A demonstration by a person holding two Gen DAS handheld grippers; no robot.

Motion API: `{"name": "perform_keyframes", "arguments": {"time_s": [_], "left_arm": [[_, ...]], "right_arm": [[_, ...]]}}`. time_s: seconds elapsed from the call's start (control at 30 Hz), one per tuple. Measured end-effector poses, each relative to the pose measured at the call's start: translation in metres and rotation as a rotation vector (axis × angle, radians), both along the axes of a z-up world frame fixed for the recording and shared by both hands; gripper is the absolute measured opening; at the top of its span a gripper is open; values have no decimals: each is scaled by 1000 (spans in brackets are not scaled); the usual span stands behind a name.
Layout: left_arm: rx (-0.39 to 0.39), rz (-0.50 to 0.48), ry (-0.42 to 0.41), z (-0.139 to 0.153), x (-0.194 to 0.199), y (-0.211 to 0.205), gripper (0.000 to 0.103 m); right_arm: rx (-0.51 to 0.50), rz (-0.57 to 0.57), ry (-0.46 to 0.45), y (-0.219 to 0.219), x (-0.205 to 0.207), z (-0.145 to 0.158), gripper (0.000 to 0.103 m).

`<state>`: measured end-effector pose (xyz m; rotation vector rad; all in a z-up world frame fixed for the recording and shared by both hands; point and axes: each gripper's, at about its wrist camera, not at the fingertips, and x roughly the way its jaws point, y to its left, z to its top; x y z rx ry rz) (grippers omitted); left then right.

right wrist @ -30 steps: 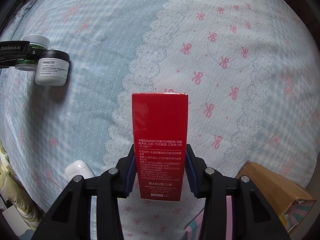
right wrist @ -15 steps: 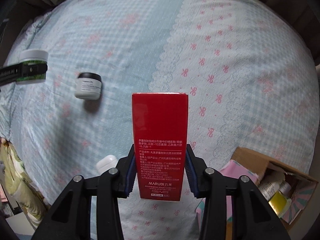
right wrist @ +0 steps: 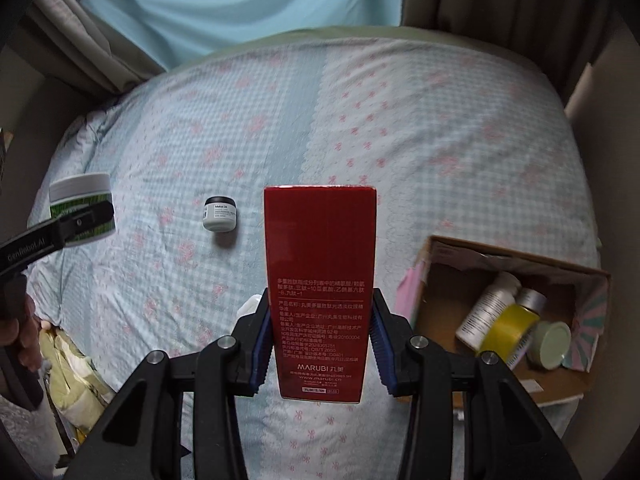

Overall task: Organize rigid objects
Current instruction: 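Carry green jar and red box over the cardboard box with both tools, then lower green jar and red box into the box and open both tools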

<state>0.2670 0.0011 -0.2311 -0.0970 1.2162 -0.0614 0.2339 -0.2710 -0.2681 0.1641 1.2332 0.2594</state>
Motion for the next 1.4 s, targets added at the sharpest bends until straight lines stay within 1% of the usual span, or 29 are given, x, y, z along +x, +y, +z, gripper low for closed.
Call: {"name": "perform_keyframes", "arguments": {"time_s": [0.13,0.27,0.43,0.53,0.63,0.83,1.0,1.13,1.27,1.4], "left_arm": [[-21,-33,-26,17,-21,-42,67],[-32,-79,-41,26,-38,-88,67],[-45,-127,-36,25,-53,-148,67],[-45,-155,-27,19,-60,-183,67],[-48,-177,-13,9,-63,-216,67],[-39,-217,28,-19,-55,-270,67],[-19,-252,59,-47,-39,-308,67],[-6,-273,95,-73,-23,-329,67],[15,-296,133,-97,-12,-348,67],[46,-322,177,-120,-3,-361,67]], "right_arm": [[10,-57,-28,-36,-24,12,40],[21,-120,-39,-80,-47,17,40],[26,-183,-33,-132,-69,14,40],[28,-211,-24,-162,-75,7,40],[37,-238,-8,-194,-75,-2,40],[45,-244,30,-234,-64,-26,40],[48,-233,75,-249,-54,-55,40],[71,-233,123,-256,-49,-81,40],[92,-226,152,-256,-45,-102,40],[126,-252,175,-258,-43,-118,40]]}}
